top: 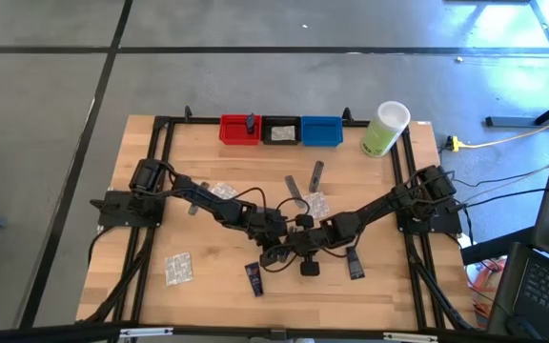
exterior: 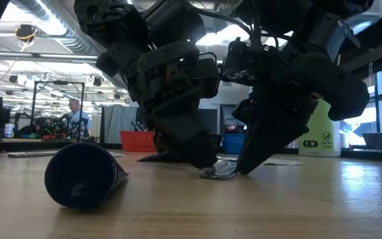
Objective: Pick & Place Travel size toiletries
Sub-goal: Put the black comb into the blue bin
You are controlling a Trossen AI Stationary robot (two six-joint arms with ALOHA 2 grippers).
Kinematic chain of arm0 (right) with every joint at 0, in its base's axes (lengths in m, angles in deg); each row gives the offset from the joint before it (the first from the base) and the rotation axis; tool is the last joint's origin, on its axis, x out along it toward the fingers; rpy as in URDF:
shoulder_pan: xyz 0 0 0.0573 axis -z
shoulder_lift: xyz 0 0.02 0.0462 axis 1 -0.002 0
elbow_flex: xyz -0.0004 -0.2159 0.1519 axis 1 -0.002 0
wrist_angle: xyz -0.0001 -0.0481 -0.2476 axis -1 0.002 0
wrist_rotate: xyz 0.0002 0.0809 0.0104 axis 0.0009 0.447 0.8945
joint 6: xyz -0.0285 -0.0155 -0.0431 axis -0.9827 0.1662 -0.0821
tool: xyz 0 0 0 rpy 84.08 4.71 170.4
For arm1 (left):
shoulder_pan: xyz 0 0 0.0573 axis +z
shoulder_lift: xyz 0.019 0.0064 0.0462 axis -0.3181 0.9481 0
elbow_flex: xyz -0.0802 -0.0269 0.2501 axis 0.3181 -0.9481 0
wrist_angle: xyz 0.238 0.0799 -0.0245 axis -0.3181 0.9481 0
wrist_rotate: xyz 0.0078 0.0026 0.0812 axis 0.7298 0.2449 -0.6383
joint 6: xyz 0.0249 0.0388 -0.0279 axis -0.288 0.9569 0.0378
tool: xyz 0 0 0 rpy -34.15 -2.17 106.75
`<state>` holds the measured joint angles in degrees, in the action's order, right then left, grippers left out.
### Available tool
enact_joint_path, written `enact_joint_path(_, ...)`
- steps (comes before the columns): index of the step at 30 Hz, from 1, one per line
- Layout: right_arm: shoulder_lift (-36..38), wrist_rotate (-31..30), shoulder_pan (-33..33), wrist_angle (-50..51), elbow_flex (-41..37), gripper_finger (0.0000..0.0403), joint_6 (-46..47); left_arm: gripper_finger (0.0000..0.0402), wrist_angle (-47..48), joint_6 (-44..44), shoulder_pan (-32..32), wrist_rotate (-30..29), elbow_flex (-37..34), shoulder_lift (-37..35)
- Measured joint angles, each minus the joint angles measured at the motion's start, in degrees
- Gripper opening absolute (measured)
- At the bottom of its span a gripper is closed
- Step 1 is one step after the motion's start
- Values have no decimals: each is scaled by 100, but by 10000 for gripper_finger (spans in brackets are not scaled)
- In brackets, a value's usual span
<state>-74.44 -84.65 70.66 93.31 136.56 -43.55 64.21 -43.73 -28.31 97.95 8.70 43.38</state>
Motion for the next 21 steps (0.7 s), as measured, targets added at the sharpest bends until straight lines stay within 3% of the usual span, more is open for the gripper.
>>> enact_joint_path(8,0,-76,-5,-18,-4,0,-87,144,469,304,-74,-70,247,2)
enact_joint_path(14,-3,-1,-15,-50,-4,0,-24,187,1089,1763,-69,-212,495,-2)
enact_joint_path(21,-2,15,-15,-36,-4,0,64,208,1134,1457,-100,-272,518,-2)
